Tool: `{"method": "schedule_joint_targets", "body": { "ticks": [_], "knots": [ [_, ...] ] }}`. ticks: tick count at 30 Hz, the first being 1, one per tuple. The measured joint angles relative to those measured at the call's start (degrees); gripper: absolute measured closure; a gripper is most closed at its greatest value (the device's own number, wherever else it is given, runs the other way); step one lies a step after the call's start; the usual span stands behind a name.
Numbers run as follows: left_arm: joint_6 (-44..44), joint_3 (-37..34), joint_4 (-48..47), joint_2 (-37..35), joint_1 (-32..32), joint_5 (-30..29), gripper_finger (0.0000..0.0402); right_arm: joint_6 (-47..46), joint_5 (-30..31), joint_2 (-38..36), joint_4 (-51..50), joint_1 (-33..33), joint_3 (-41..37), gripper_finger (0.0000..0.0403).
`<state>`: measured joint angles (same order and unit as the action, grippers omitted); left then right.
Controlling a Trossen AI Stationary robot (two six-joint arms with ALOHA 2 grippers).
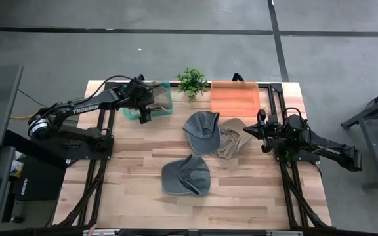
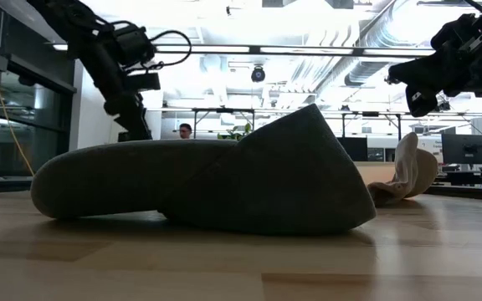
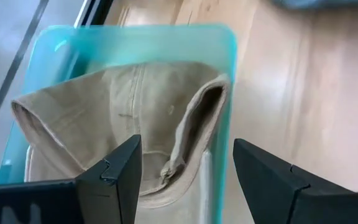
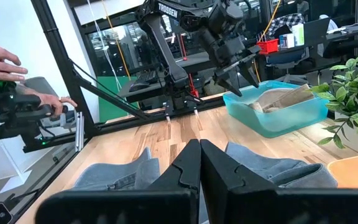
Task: Pick & Place hat
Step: Put the bottom blue cap into the orange bin
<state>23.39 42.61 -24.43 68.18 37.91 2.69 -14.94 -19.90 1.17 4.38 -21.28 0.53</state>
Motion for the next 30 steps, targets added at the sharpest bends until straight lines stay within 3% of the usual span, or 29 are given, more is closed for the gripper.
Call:
{"method": "schedule_joint_targets", "body": {
  "ticks": [12,18,26,30],
  "knots": [
    [-14.3,0.0,0.9,-6.8,-1.0,9.0,0.0192,0.0,0.0,0.0,0.0,0.0,0.0,0.0402],
    [-25.6,0.0,-0.1,-9.4,-4.0,11.7,0.0192,0.0,0.0,0.0,0.0,0.0,0.0,0.0402],
    [-35.8,0.0,-1.4,-11.1,-10.4,22.9,0.0192,0.0,0.0,0.0,0.0,0.0,0.0,0.0402],
    [-38.5,0.0,-1.4,-11.1,-14.6,23.8,0.0192,0.0,0.0,0.0,0.0,0.0,0.0,0.0402]
  ]
}}
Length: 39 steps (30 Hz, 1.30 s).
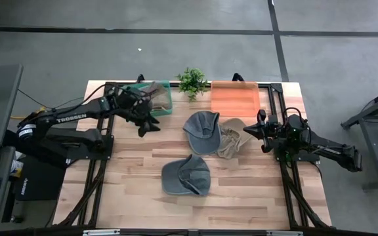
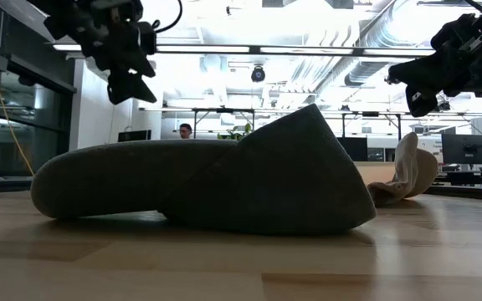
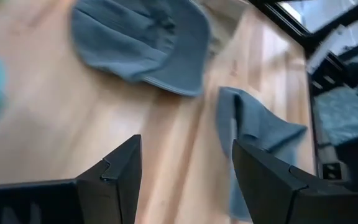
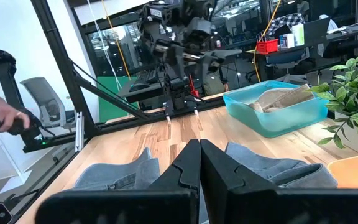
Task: Pick & Place hat
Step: Put the bottom blue cap into the orange bin
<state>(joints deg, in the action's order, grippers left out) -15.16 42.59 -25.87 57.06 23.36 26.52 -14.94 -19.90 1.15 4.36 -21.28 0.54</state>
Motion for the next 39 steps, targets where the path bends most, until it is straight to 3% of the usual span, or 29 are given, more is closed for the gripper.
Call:
{"method": "schedule_joint_targets", "body": {
  "ticks": [10,14,29,34,39],
  "knots": [
    [-0.1,0.0,0.4,0.2,-10.6,-2.7,0.0192,0.0,0.0,0.0,0.0,0.0,0.0,0.0402],
    [0.4,0.0,0.8,0.6,-15.0,-7.0,0.0192,0.0,0.0,0.0,0.0,0.0,0.0,0.0402],
    [5.5,0.0,7.6,13.8,-25.2,-19.5,0.0192,0.0,0.0,0.0,0.0,0.0,0.0,0.0402],
    [5.7,0.0,11.3,18.1,-26.8,-17.0,0.0187,0.0,0.0,0.0,0.0,0.0,0.0,0.0402],
    [4.5,0.0,12.8,19.2,-27.0,-13.4,0.0156,0.0,0.0,0.0,0.1,0.0,0.0,0.0402]
  ]
}}
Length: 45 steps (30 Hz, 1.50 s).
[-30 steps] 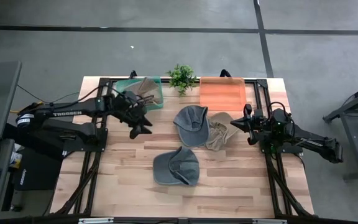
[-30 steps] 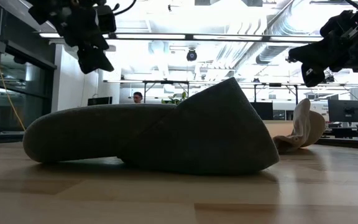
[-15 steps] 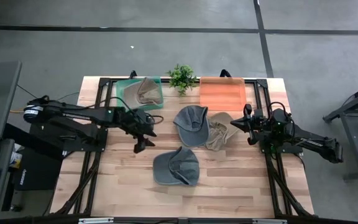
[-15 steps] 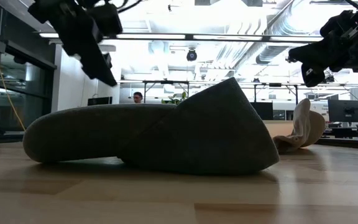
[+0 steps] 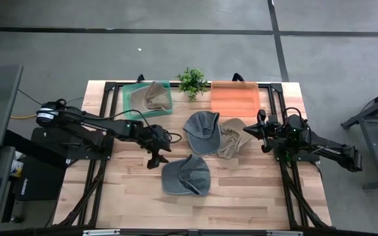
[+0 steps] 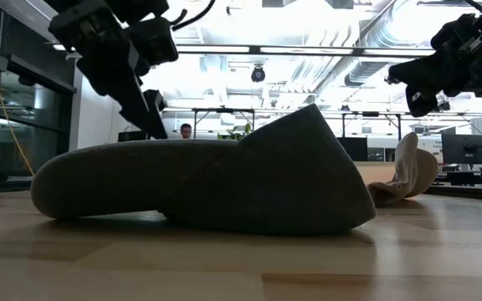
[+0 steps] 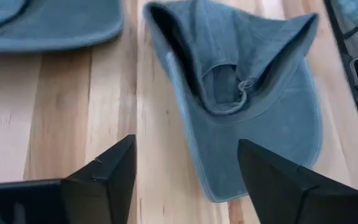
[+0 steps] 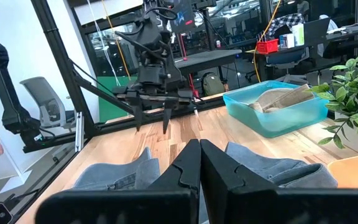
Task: Pick & Place hat
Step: Put the bottom blue cap into the orange bin
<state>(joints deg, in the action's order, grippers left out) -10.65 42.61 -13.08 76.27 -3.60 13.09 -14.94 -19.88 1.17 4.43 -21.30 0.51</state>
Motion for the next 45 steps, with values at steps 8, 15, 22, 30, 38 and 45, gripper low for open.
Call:
{"method": "schedule_joint_targets", "body": {
  "ticks": [8,15,22,30,38,45],
  "knots": [
    [-0.8,-0.1,0.0,2.9,0.0,-1.2,0.0109,0.0,0.0,0.0,0.0,0.0,0.0,0.0402],
    [-2.2,-0.1,3.2,5.7,-2.7,-0.9,0.0108,0.0,0.0,0.0,0.0,0.0,0.0,0.0402],
    [-4.2,0.0,4.5,10.1,-4.9,-2.9,0.0108,0.0,0.0,0.0,0.0,0.0,0.0,0.0402],
    [-6.8,0.0,6.5,13.0,-5.5,-1.6,0.0108,0.0,0.0,0.0,0.0,0.0,0.0,0.0402],
    [-8.1,0.0,7.7,14.6,-6.3,-0.6,0.0116,0.0,0.0,0.0,0.0,0.0,0.0,0.0402],
    [-10.4,0.0,8.0,14.8,-6.7,-0.5,0.017,0.0,0.0,0.0,0.0,0.0,0.0,0.0402]
  ]
}}
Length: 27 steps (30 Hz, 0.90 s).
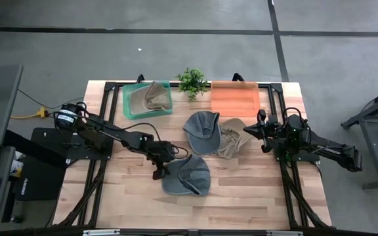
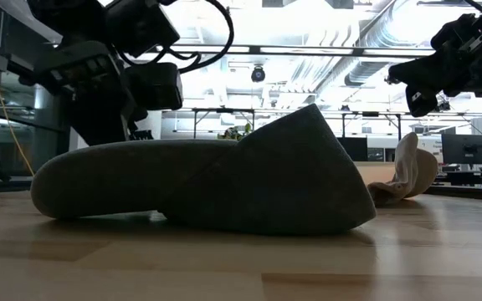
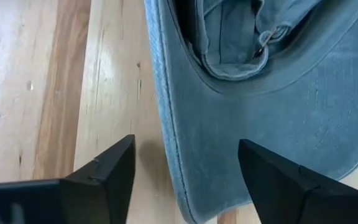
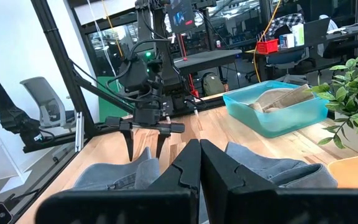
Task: Pick & Place hat
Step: Put the bottom blue cap into the orange bin
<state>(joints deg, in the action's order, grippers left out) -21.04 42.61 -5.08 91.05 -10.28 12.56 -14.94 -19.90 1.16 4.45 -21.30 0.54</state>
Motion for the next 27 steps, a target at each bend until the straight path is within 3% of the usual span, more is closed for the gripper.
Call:
{"method": "schedule_joint_targets", "body": {
  "ticks": [9,15,27],
  "knots": [
    [-3.8,0.0,2.6,0.0,0.1,-0.2,0.028,0.0,0.0,0.0,0.0,0.0,0.0,0.0402],
    [-5.2,0.0,2.3,0.0,0.1,-0.2,0.0384,0.0,0.0,0.0,0.0,0.0,0.0,0.0402],
    [-9.2,0.0,2.1,0.0,0.2,-1.6,0.0401,0.0,0.0,0.0,0.0,0.0,0.0,0.0402]
  ]
}}
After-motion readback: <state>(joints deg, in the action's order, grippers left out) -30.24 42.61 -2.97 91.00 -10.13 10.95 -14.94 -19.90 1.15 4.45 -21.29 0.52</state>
